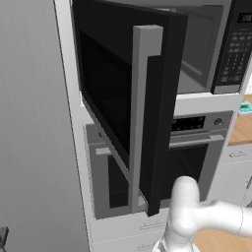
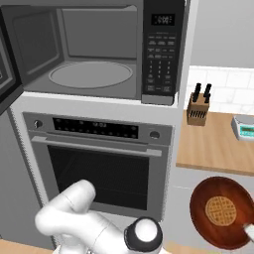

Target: Open the microwave, place the bowl with waffle inside the microwave, then close the microwave door and turn it on.

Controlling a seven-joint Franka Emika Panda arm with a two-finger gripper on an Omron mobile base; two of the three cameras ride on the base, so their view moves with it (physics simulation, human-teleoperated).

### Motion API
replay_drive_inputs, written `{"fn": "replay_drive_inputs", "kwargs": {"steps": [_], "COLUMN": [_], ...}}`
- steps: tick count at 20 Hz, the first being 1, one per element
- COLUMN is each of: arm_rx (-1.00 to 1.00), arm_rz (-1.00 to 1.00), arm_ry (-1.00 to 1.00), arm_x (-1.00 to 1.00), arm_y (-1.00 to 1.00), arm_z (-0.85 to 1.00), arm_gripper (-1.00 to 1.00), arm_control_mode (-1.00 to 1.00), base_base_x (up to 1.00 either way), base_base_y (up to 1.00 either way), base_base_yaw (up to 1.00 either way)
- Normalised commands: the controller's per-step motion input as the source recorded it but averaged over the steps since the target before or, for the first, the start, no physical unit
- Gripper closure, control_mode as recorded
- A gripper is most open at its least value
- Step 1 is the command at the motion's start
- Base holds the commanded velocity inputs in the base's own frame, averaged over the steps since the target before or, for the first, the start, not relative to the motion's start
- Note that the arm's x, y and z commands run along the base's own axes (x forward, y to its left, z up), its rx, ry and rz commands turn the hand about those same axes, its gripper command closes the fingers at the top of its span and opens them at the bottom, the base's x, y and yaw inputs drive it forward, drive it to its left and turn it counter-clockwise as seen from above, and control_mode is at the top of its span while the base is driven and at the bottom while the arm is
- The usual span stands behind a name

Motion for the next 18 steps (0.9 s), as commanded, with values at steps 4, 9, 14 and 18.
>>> {"fn": "replay_drive_inputs", "kwargs": {"steps": [4, 9, 14, 18], "arm_rx": [-0.02, -0.06, -0.10, -0.09], "arm_rz": [-0.01, -0.08, -0.07, 0.00], "arm_ry": [-0.13, -0.14, 0.00, 0.10], "arm_x": [-0.95, -0.76, -0.42, -0.37], "arm_y": [1.00, 1.00, 1.00, 1.00], "arm_z": [0.00, 0.03, 0.65, 1.00], "arm_gripper": [1.00, 1.00, 1.00, 1.00], "arm_control_mode": [-1.00, -1.00, -1.00, -1.00], "base_base_x": [0.00, 0.00, 0.00, 0.00], "base_base_y": [0.00, 0.00, 0.00, 0.00], "base_base_yaw": [0.00, 0.00, 0.00, 0.00]}}
